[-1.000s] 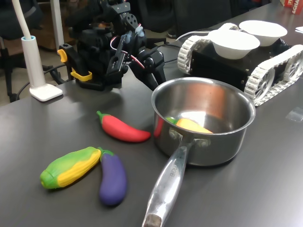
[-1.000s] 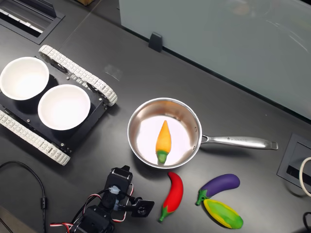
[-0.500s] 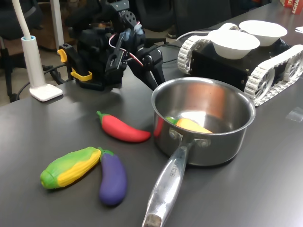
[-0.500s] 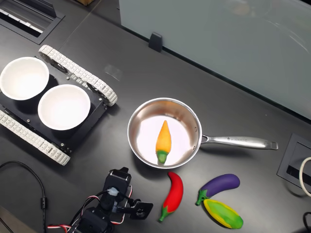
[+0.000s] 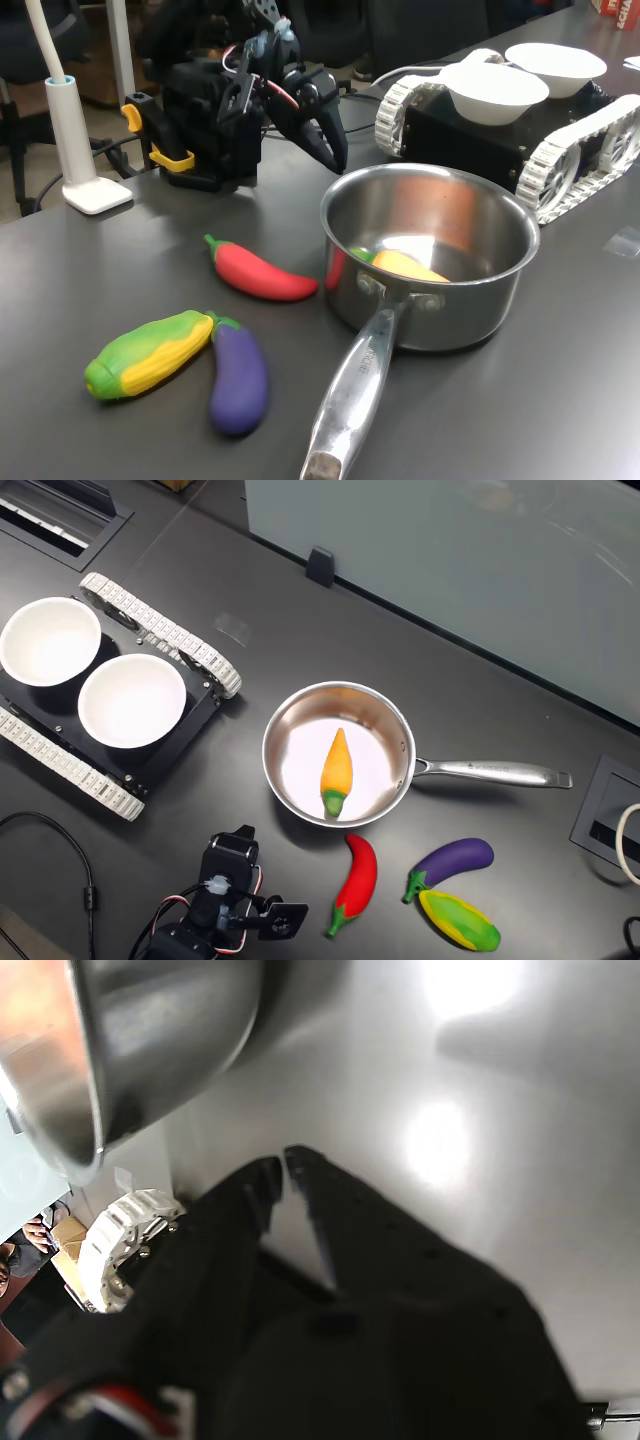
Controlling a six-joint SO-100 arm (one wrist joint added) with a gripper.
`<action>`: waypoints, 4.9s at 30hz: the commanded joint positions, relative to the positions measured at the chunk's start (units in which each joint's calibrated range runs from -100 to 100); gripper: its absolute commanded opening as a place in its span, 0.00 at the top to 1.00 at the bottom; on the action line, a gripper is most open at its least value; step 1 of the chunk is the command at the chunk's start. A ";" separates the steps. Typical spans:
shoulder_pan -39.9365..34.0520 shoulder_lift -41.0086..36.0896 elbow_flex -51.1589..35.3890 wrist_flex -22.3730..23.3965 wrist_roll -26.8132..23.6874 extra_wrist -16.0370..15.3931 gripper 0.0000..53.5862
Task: Pick up the chilli and place them in the pan
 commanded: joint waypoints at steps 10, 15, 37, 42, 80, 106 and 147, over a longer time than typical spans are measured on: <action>3.01 1.36 -10.15 1.51 1.12 0.73 1.00; 2.55 2.20 -12.69 2.70 1.56 0.73 1.00; 6.79 17.47 -34.96 6.88 1.61 0.56 1.00; 10.12 23.55 -42.32 7.31 2.20 0.56 1.00; 40.16 50.54 -69.76 7.31 10.74 -8.43 0.88; 53.81 55.68 -65.58 7.31 30.48 -14.31 0.60; 60.12 51.55 -34.78 -3.35 50.74 -2.13 0.34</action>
